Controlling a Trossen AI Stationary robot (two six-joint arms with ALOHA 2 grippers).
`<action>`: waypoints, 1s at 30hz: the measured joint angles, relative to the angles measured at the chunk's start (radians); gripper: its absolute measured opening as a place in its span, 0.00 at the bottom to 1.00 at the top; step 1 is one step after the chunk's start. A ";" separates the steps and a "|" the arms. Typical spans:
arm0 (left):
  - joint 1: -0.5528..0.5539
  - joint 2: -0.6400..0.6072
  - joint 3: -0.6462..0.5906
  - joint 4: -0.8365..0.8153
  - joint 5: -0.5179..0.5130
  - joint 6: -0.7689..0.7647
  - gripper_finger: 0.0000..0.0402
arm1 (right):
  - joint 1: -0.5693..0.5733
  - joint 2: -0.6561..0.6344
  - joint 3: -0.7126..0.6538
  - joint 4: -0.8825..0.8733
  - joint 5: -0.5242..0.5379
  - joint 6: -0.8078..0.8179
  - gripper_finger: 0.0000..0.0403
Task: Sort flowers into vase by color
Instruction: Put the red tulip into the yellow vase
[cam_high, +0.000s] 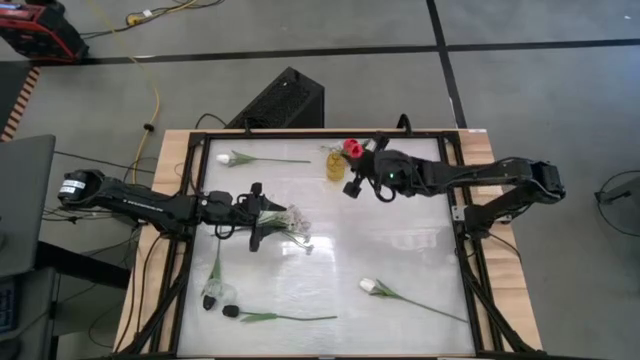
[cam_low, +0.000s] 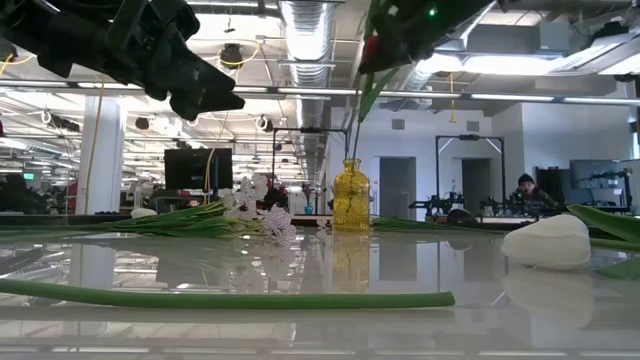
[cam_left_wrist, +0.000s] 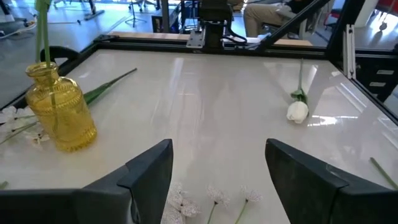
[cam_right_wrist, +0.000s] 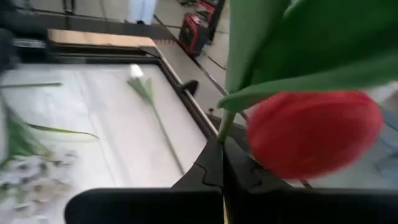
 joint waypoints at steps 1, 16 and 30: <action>0.000 0.000 0.000 0.001 0.000 0.000 0.61 | -0.009 0.000 0.000 -0.009 0.000 0.003 0.04; 0.000 0.000 0.000 0.000 0.000 0.013 0.61 | -0.091 0.000 0.000 -0.026 -0.117 0.011 0.04; 0.000 0.000 0.000 -0.005 0.015 0.011 0.61 | -0.140 0.000 0.013 -0.073 -0.260 0.045 0.04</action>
